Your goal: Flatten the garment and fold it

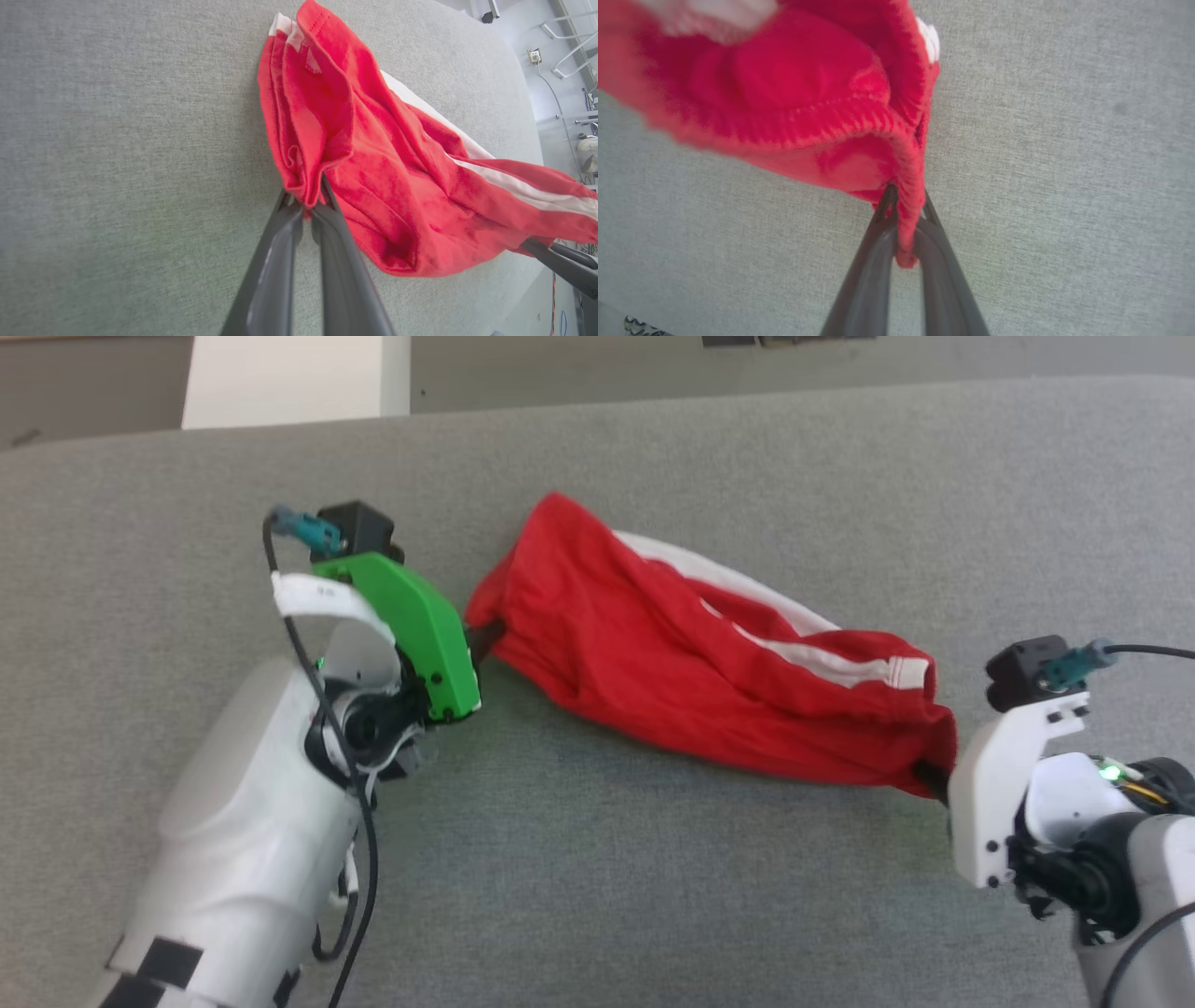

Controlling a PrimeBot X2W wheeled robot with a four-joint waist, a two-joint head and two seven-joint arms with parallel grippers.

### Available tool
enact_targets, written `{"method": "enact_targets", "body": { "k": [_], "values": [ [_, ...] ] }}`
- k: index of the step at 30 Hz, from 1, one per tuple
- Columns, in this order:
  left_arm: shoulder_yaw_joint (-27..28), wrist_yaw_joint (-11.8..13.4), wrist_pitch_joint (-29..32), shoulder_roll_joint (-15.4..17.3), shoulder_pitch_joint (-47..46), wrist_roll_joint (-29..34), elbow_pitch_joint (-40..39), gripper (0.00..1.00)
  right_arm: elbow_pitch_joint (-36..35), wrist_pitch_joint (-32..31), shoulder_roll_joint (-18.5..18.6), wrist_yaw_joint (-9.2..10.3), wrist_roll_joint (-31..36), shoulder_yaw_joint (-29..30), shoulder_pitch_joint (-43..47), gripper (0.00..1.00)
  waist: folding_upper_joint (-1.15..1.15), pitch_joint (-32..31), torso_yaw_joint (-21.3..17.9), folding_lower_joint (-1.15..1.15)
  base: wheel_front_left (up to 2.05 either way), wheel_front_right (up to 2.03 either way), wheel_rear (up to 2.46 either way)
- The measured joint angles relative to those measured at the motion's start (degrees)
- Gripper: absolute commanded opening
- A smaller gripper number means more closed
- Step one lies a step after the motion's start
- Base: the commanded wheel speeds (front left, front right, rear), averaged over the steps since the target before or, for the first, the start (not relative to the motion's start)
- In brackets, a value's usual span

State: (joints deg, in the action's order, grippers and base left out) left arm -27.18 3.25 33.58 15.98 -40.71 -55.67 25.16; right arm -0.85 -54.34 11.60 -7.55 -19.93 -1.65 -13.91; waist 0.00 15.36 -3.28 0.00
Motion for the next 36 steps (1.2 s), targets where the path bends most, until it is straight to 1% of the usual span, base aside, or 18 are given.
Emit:
{"method": "enact_targets", "body": {
  "k": [4,9,16,21,28,33,34,35,36],
  "values": [
    [0.8,1.1,-1.2,0.1,4.7,-0.7,-2.7,0.00,0.1,-2.7,2.7,-0.01,-2.1,1.3,0.4,0.00,0.00,-2.2,0.8,0.00,0.00,0.00,0.00],
    [1.1,2.7,-2.7,0.2,11.5,-1.8,-6.8,0.00,0.2,-4.5,4.1,-0.01,-2.9,2.7,2.4,0.00,0.00,-3.9,2.6,0.00,0.00,0.00,0.00],
    [1.5,5.3,-5.2,-0.5,20.7,-3.7,-11.2,0.00,0.4,-5.1,4.3,-0.01,-3.2,3.8,5.2,0.00,0.00,-4.9,5.0,0.00,0.00,0.00,0.00],
    [1.5,7.0,-6.5,-1.2,25.4,-3.9,-12.1,0.00,0.7,-5.1,4.1,-0.01,-3.2,4.2,7.1,0.00,0.00,-5.5,5.4,0.00,0.00,0.00,0.00],
    [1.7,8.8,-7.5,-1.5,29.4,-4.3,-12.4,0.00,1.9,-4.5,3.6,-0.01,-3.1,4.4,10.1,0.00,0.00,-6.7,5.2,0.00,0.00,0.00,0.00],
    [1.3,9.4,-7.4,-1.5,30.4,-4.4,-12.5,0.00,3.2,-3.1,3.0,-0.01,-2.7,4.3,11.9,0.00,0.00,-7.1,5.3,0.00,0.00,0.00,0.00],
    [1.3,9.4,-7.4,-1.5,30.5,-4.4,-12.6,0.04,3.5,-2.7,2.8,-0.01,-2.6,4.3,11.9,0.00,0.00,-7.1,5.3,-0.01,0.00,0.00,0.00],
    [1.3,9.4,-7.4,-1.5,30.5,-4.4,-12.6,0.55,3.6,-2.2,2.7,-0.01,-2.6,4.3,11.9,0.12,0.00,-7.1,5.3,0.00,0.00,0.00,0.00],
    [1.2,9.4,-7.3,-1.5,30.5,-4.4,-12.6,1.00,3.7,-1.4,2.6,-0.01,-2.5,4.3,11.9,0.45,0.00,-7.1,5.3,0.00,0.00,0.00,0.00]
  ]
}}
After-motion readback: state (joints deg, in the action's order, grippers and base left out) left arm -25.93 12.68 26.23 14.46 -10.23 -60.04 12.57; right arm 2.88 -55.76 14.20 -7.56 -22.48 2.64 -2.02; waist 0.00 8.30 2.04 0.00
